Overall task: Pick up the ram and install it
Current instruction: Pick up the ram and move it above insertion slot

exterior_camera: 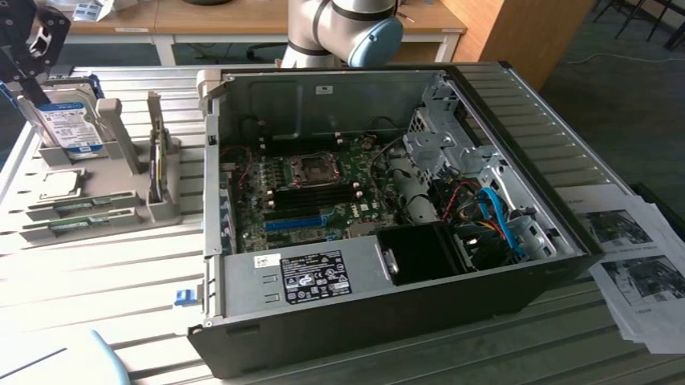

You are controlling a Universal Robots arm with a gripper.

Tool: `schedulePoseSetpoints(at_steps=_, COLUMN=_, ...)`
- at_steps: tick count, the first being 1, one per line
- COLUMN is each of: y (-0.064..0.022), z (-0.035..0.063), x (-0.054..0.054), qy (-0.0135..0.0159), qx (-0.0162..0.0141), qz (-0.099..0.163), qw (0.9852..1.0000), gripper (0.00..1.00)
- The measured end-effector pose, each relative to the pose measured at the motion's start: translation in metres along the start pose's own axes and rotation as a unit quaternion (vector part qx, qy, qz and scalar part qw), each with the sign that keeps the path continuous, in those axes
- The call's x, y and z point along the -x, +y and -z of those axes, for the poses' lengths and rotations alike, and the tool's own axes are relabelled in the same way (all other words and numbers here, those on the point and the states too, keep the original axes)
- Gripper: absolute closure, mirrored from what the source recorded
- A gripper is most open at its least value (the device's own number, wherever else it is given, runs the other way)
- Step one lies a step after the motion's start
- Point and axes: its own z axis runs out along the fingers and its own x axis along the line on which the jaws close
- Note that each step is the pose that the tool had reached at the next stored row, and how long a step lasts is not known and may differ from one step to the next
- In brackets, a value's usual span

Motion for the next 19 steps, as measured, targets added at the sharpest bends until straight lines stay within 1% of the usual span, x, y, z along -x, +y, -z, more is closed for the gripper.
schedulePoseSetpoints(at_steps=5, y=0.0, z=0.0, x=0.0, qy=0.0023, qx=0.0008, qz=0.031, qw=0.9995, gripper=0.91)
schedulePoseSetpoints(at_steps=10, y=0.0, z=0.0, x=0.0, qy=0.0046, qx=0.0015, qz=0.062, qw=0.998, gripper=0.91)
schedulePoseSetpoints(at_steps=15, y=0.0, z=0.0, x=0.0, qy=0.007, qx=0.0023, qz=0.094, qw=0.9956, gripper=0.91)
schedulePoseSetpoints(at_steps=19, y=0.0, z=0.0, x=0.0, qy=0.0087, qx=0.0031, qz=0.119, qw=0.9929, gripper=0.91)
